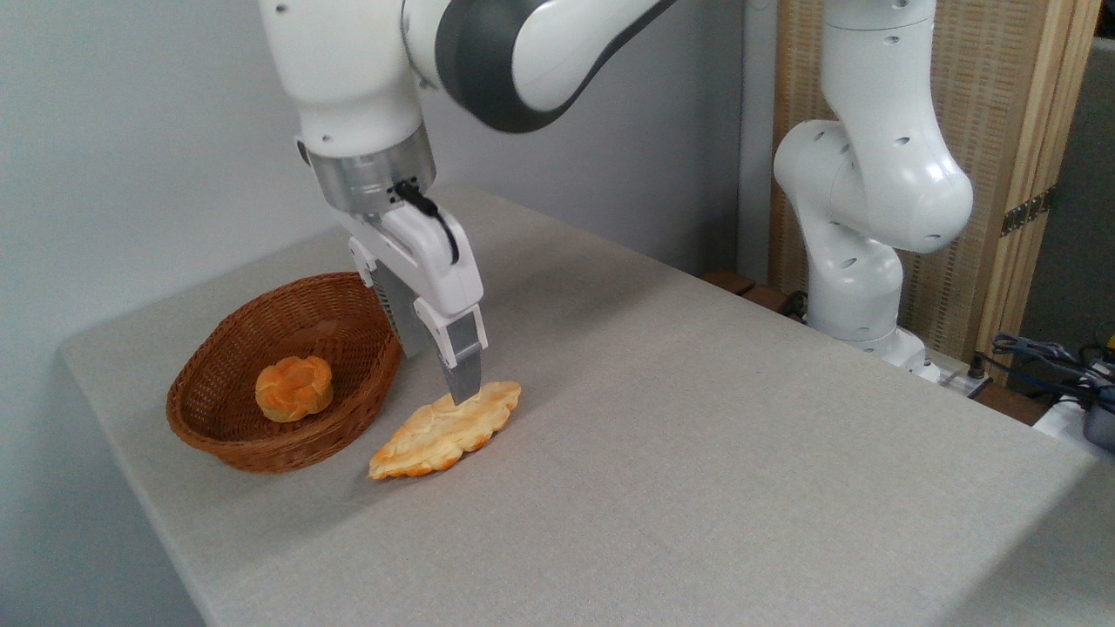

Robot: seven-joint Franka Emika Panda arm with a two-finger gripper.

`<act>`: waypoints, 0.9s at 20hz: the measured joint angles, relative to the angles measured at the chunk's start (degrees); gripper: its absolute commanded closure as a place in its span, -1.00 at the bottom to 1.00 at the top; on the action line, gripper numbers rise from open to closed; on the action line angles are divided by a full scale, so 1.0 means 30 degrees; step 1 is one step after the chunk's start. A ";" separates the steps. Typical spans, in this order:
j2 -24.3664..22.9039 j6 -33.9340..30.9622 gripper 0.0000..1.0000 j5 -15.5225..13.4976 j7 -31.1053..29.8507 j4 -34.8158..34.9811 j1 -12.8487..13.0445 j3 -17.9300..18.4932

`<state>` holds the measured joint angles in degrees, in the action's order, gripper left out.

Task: Put bread into the basket
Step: 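Lower the open gripper down onto the flat golden pastry, then close the gripper on the pastry's middle, pinching it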

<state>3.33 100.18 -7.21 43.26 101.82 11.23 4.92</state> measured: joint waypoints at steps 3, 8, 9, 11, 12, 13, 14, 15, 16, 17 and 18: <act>0.0324 0.1209 -1.00 -0.0010 -0.0065 0.1140 0.0081 -0.0809; 0.0982 0.2906 -1.00 -0.0010 -0.0104 0.2496 0.0147 -0.1531; 0.1079 0.2957 -1.00 -0.0007 -0.0104 0.2521 0.0128 -0.1528; 0.1243 0.3055 -1.00 0.0022 -0.0104 0.2528 0.0103 -0.1516; 0.1318 0.3093 -1.00 0.0027 -0.0104 0.2531 0.0099 -0.1511; 0.1450 0.3203 -0.94 0.0124 -0.0104 0.2534 0.0091 -0.1507; 0.1543 0.3286 -0.68 0.0234 -0.0104 0.2539 0.0086 -0.1506; 0.1657 0.3377 -0.41 0.0324 -0.0104 0.2541 0.0083 -0.1506; 0.1756 0.3441 -0.06 0.0413 -0.0103 0.2541 0.0079 -0.1505; 0.1825 0.3481 0.13 0.0515 -0.0102 0.2541 0.0071 -0.1504; 0.1861 0.3505 0.15 0.0578 -0.0102 0.2541 0.0063 -0.1504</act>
<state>8.91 110.69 -5.47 42.96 109.44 11.42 0.41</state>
